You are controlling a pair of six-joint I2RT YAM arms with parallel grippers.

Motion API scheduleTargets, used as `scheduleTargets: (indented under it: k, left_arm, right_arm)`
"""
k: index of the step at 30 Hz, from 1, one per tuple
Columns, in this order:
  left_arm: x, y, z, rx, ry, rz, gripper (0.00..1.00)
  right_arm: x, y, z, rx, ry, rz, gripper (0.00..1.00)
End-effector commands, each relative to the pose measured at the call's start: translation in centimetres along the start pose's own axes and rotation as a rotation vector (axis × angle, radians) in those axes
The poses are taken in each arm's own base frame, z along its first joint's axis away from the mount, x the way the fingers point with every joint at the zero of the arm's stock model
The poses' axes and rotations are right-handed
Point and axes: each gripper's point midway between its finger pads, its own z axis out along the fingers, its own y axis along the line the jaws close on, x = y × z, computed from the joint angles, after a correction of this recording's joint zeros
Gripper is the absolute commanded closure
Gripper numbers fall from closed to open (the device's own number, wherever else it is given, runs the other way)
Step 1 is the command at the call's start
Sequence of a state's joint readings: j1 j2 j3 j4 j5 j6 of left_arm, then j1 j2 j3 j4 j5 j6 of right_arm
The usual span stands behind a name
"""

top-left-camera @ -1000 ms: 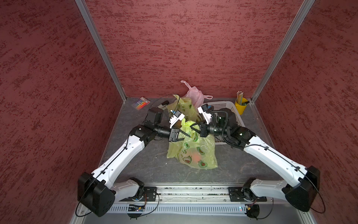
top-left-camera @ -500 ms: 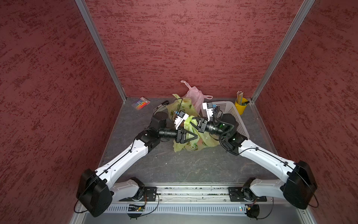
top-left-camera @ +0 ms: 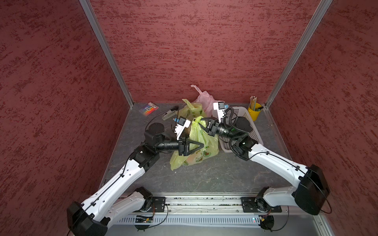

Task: Place the peach into a plastic bag & tie a knot
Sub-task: Cross the plastic bag at the center of the board.

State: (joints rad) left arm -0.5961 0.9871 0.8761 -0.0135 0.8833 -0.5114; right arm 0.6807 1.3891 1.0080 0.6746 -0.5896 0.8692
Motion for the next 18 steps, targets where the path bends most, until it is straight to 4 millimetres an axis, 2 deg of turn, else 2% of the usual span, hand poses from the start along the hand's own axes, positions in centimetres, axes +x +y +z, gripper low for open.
scheduleTargets:
  k: [1, 5, 7, 8, 18]
  left_arm:
    - [0.1, -0.2, 1.6, 0.046, -0.01, -0.01, 0.33]
    - [0.8, 0.0, 3.8, 0.038, 0.004, 0.012, 0.33]
    - [0.9, 0.4, 4.1, 0.042, -0.011, 0.005, 0.32]
    - [0.9, 0.5, 4.1, 0.041, -0.025, 0.008, 0.32]
    - [0.6, 0.9, 0.9, -0.023, -0.128, 0.018, 0.26]
  right_arm:
    - [-2.1, 2.2, 0.5, -0.099, -0.065, 0.0, 1.0]
    - [-3.0, 2.5, 0.6, -0.125, -0.115, 0.01, 1.0]
    - [-3.4, 3.5, 0.6, -0.17, -0.116, 0.018, 1.0]
    - [-3.2, 3.3, 0.9, -0.182, -0.106, 0.032, 1.0]
    - [-3.4, 5.4, 0.9, -0.3, -0.042, 0.024, 1.0]
